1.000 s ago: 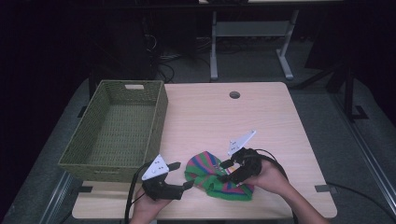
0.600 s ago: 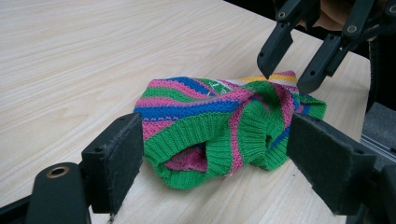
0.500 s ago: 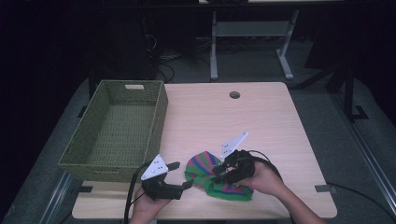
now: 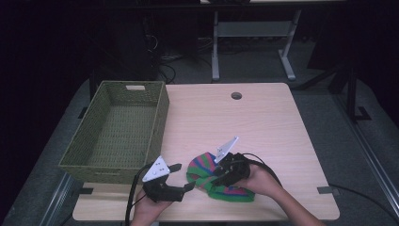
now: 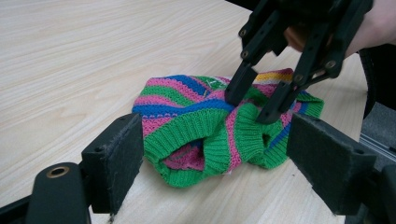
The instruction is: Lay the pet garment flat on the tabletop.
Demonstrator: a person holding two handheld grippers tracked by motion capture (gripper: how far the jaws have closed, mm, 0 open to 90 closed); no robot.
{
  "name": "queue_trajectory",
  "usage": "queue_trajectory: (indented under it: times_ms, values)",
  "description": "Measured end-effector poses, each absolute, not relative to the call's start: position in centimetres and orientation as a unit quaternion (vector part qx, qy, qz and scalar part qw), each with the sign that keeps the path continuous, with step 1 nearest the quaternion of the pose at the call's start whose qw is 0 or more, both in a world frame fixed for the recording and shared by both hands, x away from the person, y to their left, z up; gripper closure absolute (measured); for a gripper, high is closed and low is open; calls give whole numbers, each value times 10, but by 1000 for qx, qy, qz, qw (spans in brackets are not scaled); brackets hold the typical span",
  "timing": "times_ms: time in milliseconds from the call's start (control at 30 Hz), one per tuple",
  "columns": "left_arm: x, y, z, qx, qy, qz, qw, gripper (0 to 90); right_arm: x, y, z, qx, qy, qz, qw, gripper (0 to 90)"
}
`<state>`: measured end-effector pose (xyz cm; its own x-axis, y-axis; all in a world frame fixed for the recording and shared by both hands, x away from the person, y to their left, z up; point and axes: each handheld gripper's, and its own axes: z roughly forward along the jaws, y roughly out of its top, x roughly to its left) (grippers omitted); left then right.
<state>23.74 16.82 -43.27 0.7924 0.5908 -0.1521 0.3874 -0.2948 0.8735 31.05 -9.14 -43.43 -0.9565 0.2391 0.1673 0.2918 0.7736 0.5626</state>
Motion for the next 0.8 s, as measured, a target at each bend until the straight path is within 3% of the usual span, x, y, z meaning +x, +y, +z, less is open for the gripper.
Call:
queue_trajectory:
  times_ms: [267, 567, 800]
  values:
    - [238, 168, -433, 799, 307, 99, 507, 186, 310, -89, -445, -143, -943, -300, 34, 613]
    - [238, 168, -433, 800, 307, 99, 505, 187, 313, -91, -445, -145, -942, -301, 29, 806]
    - [239, 170, -433, 799, 310, 97, 507, 186, 313, -95, -438, -148, -938, -312, 34, 827]
